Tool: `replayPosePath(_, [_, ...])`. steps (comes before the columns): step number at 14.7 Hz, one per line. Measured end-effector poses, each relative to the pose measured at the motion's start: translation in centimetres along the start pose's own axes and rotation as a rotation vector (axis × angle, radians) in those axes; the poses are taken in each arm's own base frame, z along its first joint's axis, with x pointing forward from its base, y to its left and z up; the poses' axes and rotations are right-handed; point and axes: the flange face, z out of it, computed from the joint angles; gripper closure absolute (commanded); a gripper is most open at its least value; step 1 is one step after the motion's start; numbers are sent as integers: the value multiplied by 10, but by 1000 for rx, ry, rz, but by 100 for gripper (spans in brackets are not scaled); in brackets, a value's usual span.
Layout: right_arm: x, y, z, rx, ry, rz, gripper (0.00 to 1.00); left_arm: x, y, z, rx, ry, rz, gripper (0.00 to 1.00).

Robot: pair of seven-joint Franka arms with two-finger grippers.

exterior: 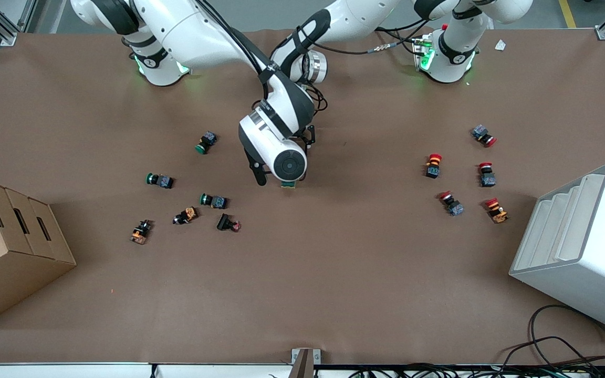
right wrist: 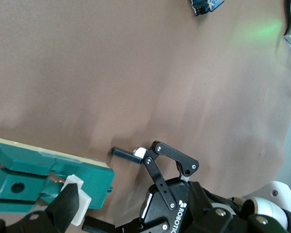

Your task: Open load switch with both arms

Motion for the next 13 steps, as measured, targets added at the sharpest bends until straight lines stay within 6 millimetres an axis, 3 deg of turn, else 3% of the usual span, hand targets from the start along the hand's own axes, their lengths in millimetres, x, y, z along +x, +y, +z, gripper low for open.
replayPosePath(9, [-6, -6, 32, 28, 1, 1, 0, 0, 0, 0, 0, 0, 0, 2])
replayPosePath(13, [-4, -7, 36, 34, 0, 3, 0, 0, 0, 0, 0, 0, 0, 2])
